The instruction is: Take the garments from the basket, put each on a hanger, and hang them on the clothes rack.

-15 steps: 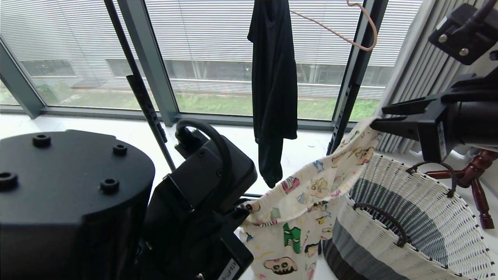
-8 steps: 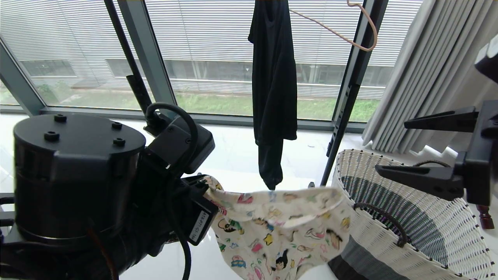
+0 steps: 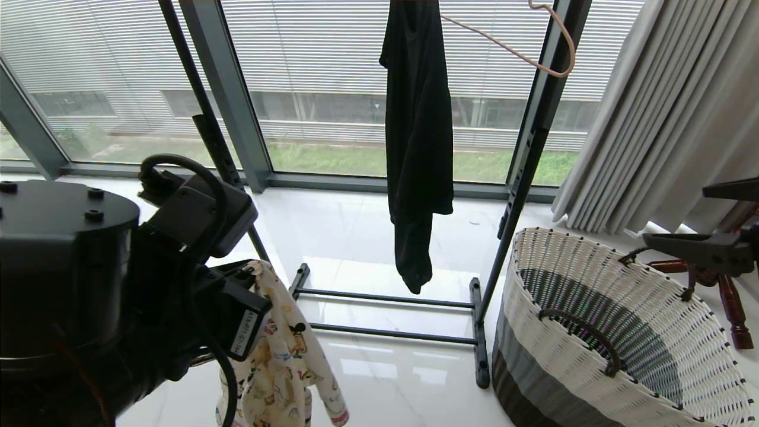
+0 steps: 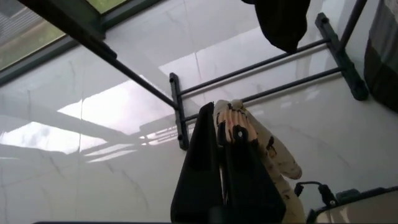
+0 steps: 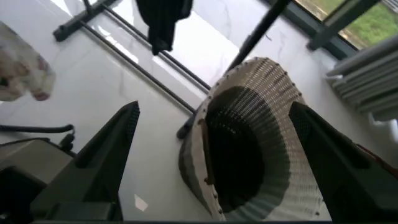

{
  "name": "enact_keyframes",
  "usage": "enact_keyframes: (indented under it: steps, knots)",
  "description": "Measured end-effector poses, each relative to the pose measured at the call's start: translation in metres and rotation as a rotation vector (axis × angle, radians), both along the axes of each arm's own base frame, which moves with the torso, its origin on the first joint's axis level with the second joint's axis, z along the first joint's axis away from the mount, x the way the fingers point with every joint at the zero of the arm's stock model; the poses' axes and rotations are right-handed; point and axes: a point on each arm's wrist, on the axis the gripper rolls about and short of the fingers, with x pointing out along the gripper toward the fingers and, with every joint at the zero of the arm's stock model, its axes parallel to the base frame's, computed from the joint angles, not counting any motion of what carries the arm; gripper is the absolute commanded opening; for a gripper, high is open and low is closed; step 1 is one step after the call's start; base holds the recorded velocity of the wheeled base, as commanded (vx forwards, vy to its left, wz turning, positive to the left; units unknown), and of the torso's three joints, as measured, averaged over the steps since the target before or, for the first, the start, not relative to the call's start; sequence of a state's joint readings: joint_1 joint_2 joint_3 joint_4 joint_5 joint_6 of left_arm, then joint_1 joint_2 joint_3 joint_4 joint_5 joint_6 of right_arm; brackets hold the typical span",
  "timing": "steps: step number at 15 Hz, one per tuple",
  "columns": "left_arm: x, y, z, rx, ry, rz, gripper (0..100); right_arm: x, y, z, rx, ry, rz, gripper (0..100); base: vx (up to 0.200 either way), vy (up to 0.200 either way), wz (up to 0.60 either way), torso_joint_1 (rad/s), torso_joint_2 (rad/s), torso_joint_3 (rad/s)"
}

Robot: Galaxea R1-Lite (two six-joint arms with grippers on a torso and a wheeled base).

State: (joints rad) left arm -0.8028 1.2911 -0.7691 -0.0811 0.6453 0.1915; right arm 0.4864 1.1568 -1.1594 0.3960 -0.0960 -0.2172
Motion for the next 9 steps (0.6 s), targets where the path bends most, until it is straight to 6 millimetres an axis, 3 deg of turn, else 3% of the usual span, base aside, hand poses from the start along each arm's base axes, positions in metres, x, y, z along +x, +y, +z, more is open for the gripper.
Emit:
enact_keyframes:
  steps: [4,9]
  knots:
    - [-0.003,0.044,0.008,0.036,-0.057,0.15,0,0.008,-0.028,-0.015,-0.066,0.049,-0.215,100,0.0,0.2,0.0,0.0,0.0,0.004]
    - [-0.007,0.063,0.015,0.016,-0.092,0.231,0,0.008,-0.031,-0.014,-0.059,0.026,-0.237,100,0.0,0.2,0.0,0.001,0.0,0.002]
